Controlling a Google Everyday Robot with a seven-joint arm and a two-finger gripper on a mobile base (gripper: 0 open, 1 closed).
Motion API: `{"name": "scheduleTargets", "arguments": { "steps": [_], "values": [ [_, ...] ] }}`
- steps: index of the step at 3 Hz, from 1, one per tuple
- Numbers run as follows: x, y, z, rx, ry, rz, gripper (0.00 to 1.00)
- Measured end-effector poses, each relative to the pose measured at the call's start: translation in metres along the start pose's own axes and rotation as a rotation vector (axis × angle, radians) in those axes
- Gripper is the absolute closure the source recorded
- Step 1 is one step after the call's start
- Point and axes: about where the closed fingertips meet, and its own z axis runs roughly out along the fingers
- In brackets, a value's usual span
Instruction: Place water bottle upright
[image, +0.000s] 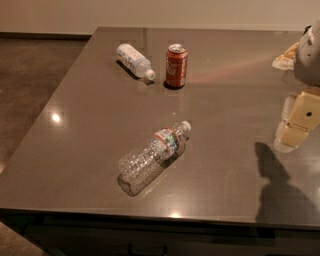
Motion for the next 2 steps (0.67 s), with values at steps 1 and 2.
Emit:
{"name": "scheduleTargets", "arguments": {
  "steps": [1, 2],
  "values": [
    [0.0, 0.0, 0.0, 0.0, 0.0, 0.0, 0.0],
    [-0.015, -0.004, 0.003, 0.008, -0.005, -0.046, 0.0]
  ]
}}
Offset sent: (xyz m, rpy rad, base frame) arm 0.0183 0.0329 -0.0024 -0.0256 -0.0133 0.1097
